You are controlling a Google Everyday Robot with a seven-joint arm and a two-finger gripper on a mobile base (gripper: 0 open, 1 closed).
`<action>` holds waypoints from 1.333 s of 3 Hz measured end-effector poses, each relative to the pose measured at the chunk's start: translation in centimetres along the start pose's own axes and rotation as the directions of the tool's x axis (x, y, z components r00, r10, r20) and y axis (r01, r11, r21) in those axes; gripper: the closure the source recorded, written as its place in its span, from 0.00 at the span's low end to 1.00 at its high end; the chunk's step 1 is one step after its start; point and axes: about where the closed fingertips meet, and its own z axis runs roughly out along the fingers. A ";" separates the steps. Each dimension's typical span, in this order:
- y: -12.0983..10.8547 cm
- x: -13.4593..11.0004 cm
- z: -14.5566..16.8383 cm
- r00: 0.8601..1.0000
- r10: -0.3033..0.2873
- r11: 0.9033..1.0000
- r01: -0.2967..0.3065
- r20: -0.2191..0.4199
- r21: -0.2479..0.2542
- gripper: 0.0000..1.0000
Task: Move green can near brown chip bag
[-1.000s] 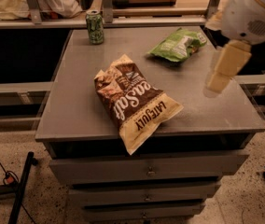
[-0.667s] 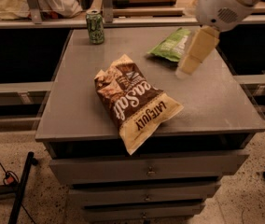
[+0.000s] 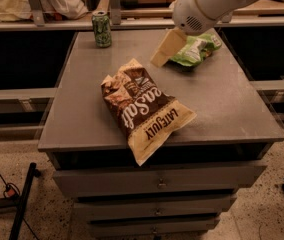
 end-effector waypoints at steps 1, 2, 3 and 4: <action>-2.1 -1.6 5.8 0.997 0.060 0.996 -0.063 0.058 0.055 0.00; -4.7 -4.2 12.3 0.985 0.147 0.985 -0.154 0.093 0.081 0.00; -4.7 -4.2 12.3 0.985 0.147 0.985 -0.154 0.093 0.081 0.00; -6.4 -4.8 13.1 0.975 0.151 0.979 -0.170 0.163 0.113 0.00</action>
Offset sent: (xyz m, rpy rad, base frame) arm 0.1769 0.1148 -0.0570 0.2181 -0.0399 -0.2324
